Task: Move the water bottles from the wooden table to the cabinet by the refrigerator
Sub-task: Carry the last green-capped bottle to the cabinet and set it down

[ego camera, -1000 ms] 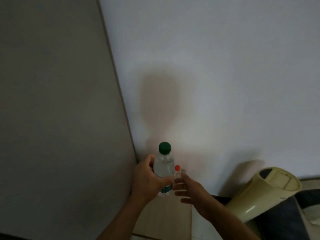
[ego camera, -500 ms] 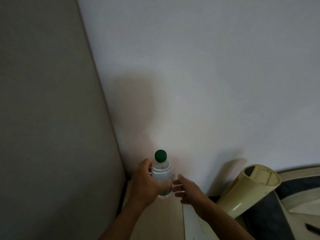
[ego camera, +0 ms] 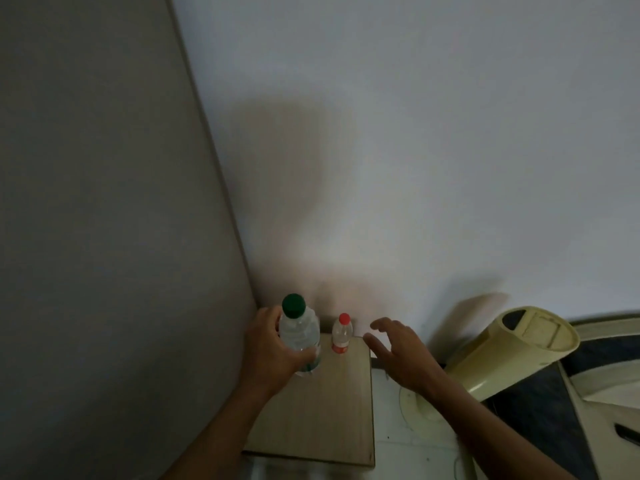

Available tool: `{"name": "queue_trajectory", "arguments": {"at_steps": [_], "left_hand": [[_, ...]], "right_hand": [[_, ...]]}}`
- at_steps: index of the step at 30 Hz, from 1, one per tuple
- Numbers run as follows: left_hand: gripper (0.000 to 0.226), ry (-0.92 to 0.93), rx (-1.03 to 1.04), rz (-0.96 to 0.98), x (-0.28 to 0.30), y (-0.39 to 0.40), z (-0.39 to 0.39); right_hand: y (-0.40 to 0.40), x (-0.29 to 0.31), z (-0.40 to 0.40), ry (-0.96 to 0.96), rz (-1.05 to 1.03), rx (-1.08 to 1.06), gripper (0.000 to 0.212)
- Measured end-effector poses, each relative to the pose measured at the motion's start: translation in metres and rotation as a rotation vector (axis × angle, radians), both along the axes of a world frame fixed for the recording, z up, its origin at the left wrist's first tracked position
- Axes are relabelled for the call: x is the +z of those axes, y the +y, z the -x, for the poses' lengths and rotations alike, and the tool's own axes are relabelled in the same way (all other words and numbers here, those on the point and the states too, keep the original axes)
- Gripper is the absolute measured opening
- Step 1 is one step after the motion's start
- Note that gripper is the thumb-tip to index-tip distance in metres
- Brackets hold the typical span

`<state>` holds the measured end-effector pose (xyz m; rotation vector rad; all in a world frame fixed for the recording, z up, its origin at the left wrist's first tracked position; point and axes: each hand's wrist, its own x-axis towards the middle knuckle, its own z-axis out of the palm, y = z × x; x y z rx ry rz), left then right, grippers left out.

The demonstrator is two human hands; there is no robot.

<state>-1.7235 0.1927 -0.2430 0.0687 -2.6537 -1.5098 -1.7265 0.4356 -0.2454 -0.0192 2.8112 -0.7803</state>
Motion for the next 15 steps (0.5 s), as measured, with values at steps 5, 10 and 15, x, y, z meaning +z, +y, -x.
{"name": "queue_trajectory", "arguments": {"at_steps": [5, 10, 15], "left_hand": [[0.067, -0.06, 0.05, -0.034, -0.024, -0.018, 0.001], [0.064, -0.074, 0.073, -0.03, -0.051, -0.032, 0.005], [0.062, -0.09, 0.079, 0.006, -0.074, -0.031, 0.004]], "right_hand": [[-0.007, -0.018, 0.002, -0.048, -0.08, -0.001, 0.048], [-0.017, -0.038, -0.008, -0.082, -0.059, -0.054, 0.049], [-0.02, -0.051, -0.016, -0.065, -0.1, -0.08, 0.049]]}}
